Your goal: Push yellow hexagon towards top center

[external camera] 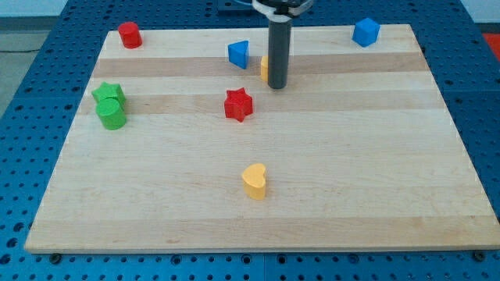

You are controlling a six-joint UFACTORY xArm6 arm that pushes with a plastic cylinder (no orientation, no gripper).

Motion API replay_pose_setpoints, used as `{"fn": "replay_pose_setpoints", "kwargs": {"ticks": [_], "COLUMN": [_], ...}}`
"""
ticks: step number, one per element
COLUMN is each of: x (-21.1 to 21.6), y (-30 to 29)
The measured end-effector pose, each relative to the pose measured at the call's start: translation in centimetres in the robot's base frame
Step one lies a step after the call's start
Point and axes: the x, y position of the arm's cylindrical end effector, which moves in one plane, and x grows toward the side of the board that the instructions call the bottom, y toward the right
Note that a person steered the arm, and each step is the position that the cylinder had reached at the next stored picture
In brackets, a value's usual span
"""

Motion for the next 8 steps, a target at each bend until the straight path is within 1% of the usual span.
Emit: {"fn": "replay_pose_setpoints", "kwargs": {"ticks": [1,2,5,6,7,8], "x": [-0.2,-1.1,-6.3,-7.1,-7.7,-7.7], "y": [-1.1,-0.8,2.0,3.2,2.8,1.1]}}
